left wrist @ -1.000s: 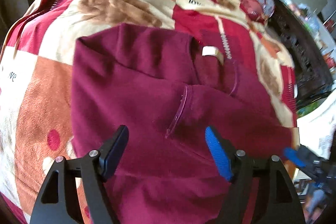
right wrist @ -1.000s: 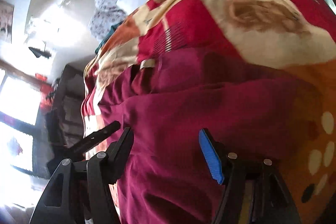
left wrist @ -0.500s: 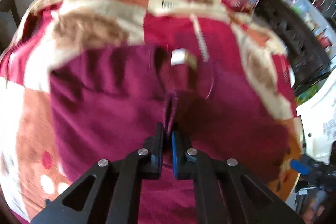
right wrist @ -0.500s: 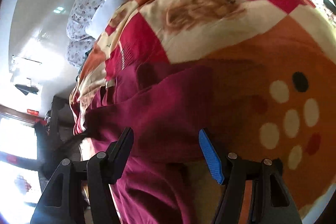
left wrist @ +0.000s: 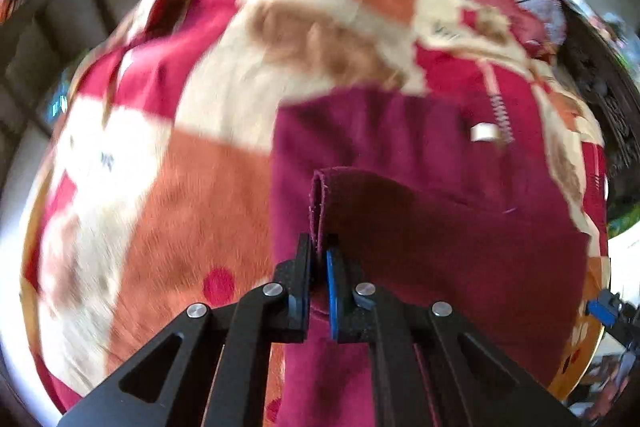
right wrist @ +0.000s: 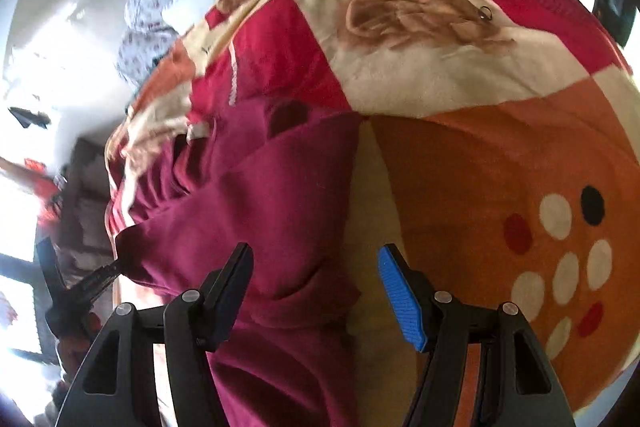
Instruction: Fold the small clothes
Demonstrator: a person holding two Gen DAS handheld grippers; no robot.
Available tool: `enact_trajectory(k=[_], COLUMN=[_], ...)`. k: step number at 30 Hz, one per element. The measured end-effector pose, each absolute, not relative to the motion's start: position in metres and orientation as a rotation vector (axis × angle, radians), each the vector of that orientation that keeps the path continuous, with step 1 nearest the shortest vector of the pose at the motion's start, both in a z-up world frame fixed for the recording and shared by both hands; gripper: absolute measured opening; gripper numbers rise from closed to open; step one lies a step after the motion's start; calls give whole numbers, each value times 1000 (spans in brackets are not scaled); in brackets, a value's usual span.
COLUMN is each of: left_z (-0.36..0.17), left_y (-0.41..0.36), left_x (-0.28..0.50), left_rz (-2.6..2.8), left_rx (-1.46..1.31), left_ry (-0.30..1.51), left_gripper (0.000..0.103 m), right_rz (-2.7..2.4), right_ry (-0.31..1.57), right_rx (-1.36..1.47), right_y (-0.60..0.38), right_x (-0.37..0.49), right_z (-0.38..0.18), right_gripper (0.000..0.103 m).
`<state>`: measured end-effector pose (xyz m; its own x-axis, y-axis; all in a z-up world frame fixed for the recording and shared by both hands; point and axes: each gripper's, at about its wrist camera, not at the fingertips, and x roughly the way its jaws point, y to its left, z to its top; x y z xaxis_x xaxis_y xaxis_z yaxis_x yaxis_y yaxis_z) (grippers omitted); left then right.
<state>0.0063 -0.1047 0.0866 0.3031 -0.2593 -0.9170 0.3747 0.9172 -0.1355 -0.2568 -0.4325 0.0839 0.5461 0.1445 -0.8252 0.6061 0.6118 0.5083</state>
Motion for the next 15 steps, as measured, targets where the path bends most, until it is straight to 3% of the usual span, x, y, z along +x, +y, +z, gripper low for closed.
enact_trajectory(k=[4, 9, 15], left_z=[82, 82, 83], left_y=[-108, -115, -111], left_x=[0, 4, 5], left_rz=[-424, -423, -428], left_rx=[142, 157, 147], left_ry=[1167, 1161, 1173], left_gripper=[6, 6, 6], right_rz=[-330, -338, -365], right_ry=[1030, 1232, 1164], right_rx=[889, 806, 814], right_y=[-429, -405, -412], right_x=[-255, -257, -270], right_z=[73, 33, 59], right_gripper=[70, 70, 70])
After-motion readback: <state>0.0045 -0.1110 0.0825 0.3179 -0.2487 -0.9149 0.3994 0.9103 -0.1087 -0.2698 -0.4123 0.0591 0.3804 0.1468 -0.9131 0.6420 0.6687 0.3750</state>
